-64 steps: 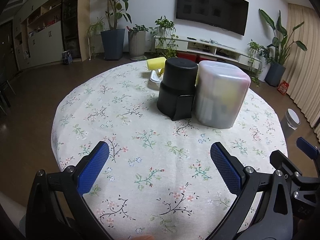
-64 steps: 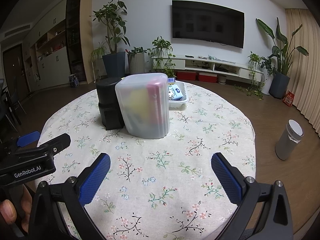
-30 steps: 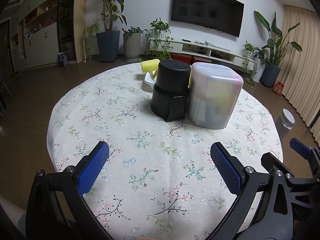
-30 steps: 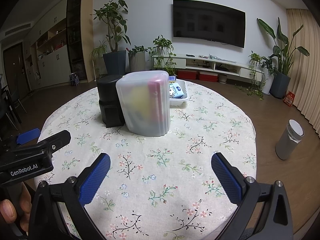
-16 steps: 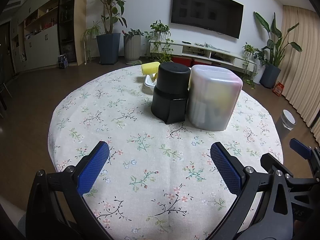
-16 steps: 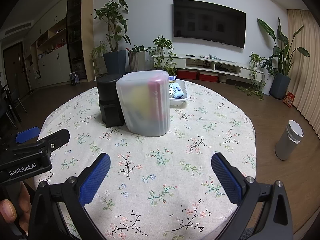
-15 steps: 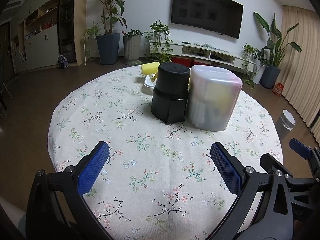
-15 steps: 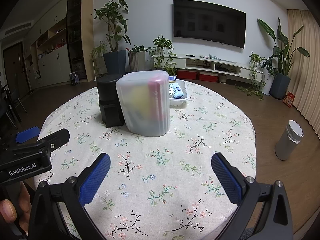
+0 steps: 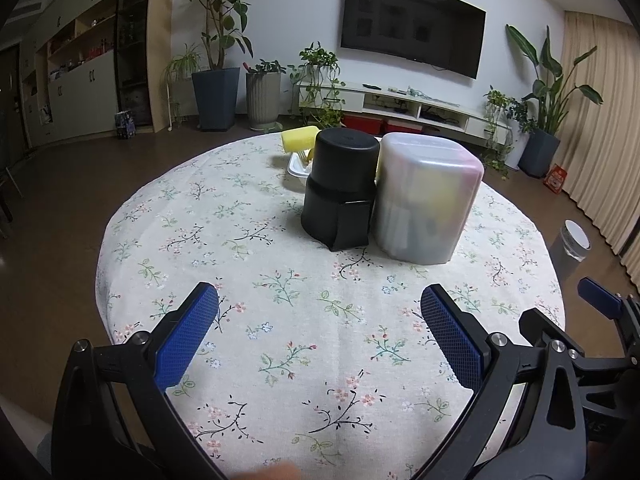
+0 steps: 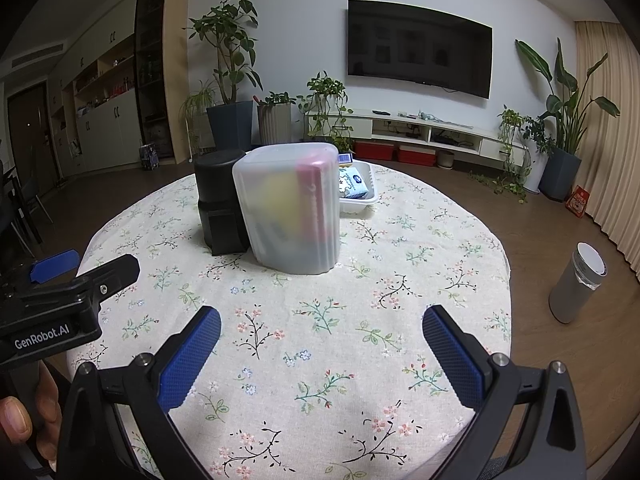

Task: Organize soft objects

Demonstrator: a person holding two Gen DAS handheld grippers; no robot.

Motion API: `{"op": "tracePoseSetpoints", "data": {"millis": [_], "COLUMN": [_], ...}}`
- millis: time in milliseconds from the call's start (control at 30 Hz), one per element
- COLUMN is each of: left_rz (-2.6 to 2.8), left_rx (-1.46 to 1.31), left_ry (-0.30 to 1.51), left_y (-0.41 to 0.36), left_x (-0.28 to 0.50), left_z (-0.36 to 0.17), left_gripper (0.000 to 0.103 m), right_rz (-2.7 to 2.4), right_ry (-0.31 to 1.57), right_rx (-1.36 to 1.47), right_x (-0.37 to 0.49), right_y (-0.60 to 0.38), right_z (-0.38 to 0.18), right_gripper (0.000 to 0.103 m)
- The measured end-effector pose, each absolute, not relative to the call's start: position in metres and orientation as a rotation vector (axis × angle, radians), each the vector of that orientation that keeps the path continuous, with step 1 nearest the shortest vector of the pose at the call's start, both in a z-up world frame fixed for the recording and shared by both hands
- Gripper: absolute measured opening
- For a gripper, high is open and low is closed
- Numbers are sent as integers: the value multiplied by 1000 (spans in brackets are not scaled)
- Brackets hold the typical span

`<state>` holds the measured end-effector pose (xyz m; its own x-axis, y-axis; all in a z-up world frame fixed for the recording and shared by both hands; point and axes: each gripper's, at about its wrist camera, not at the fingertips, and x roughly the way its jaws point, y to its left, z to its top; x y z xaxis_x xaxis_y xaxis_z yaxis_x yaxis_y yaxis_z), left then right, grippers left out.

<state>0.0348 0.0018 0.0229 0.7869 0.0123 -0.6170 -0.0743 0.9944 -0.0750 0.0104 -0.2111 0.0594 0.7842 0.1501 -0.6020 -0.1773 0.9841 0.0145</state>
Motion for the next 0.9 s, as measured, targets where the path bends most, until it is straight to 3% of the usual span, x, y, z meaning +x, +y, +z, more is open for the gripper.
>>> {"op": "tracePoseSetpoints", "data": {"millis": [900], "left_rz": [55], "left_rx": [-89], "left_ry": [669], "left_y": [2], "left_x": [34], "left_z": [23], "left_gripper": [103], "right_rz": [178], "right_ry": [648], "right_rx": [-46], "right_x": [9], "right_y": [-213], "right_z": [60], "right_gripper": [103]}}
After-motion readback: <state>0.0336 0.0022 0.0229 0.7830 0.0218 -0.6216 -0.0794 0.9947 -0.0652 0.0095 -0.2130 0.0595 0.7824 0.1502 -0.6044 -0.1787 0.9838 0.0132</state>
